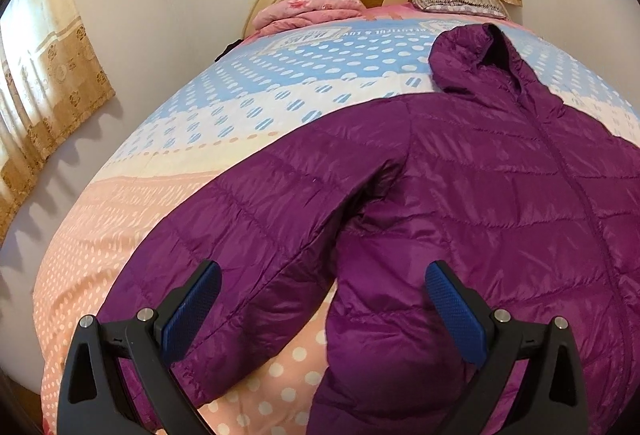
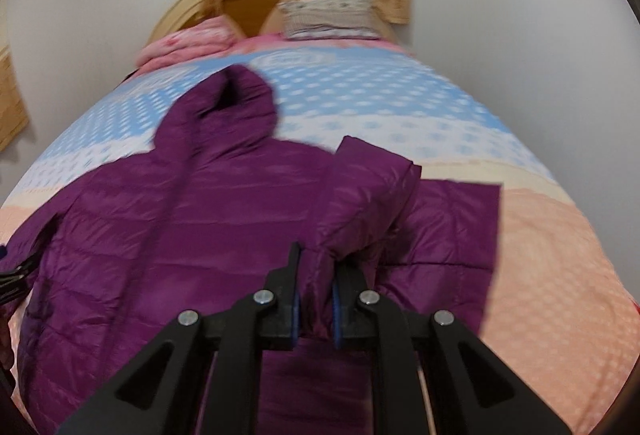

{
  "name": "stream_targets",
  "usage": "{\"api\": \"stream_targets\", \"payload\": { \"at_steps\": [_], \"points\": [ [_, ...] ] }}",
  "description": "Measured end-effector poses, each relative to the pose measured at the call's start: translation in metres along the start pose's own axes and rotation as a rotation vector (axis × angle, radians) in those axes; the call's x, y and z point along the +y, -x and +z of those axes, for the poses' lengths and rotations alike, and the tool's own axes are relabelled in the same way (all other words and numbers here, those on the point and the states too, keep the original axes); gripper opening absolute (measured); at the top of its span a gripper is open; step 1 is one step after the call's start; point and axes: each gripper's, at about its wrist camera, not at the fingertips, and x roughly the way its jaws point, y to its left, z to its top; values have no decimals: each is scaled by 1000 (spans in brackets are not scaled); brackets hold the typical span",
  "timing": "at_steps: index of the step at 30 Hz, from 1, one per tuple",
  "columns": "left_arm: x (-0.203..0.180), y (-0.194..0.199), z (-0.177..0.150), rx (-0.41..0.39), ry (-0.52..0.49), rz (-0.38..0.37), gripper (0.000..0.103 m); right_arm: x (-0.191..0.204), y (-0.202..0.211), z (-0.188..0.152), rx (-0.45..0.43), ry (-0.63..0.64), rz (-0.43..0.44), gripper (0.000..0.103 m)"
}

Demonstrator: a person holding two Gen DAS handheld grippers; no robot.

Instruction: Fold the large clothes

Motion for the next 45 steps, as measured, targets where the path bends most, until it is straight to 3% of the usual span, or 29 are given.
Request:
{"api": "stream_targets", "payload": {
  "at_steps": [5,7,8,9,11,16,18,22,25,28,30,31,32,39,45],
  "points": [
    [4,-8,-7,38,13,38,102,48,-29,-15,35,59,57,15],
    [4,-8,-7,40,10,65,102,64,-41,-22,61,112,40,22],
    [3,-8,-6,40,13,75,102,68,-42,-23,64,132,30,35],
    [2,-6,-5,39,20,84,102,70,-40,-26,61,146,27,59],
    [-1,-2,0,30,37,89,102,64,-21,-29,20,140,52,78],
    [-40,22,19,-2,56,12,102,21,30,-34,-51,121,51,85],
    [-66,33,25,-8,38,-31,102,-7,45,-35,-84,68,13,93],
    [-139,56,34,-15,-37,-155,102,-80,67,-50,-126,-58,-118,96],
    [-186,60,39,-5,-82,-226,102,-118,65,-63,-109,-109,-213,97],
    [-223,49,41,22,-130,-257,102,-144,59,-74,-90,-154,-239,97],
    [-240,39,39,41,-154,-263,81,-152,53,-83,-82,-159,-257,97],
    [-246,32,37,62,-178,-278,39,-154,48,-86,-78,-161,-261,97],
    [-250,28,35,87,-192,-298,13,-157,47,-90,-76,-163,-263,97],
    [-206,48,41,-6,-148,-272,10,-172,43,-103,-25,-209,-221,97],
    [-142,65,41,-105,-108,-164,10,-168,38,-104,3,-194,-232,97]
  ]
}}
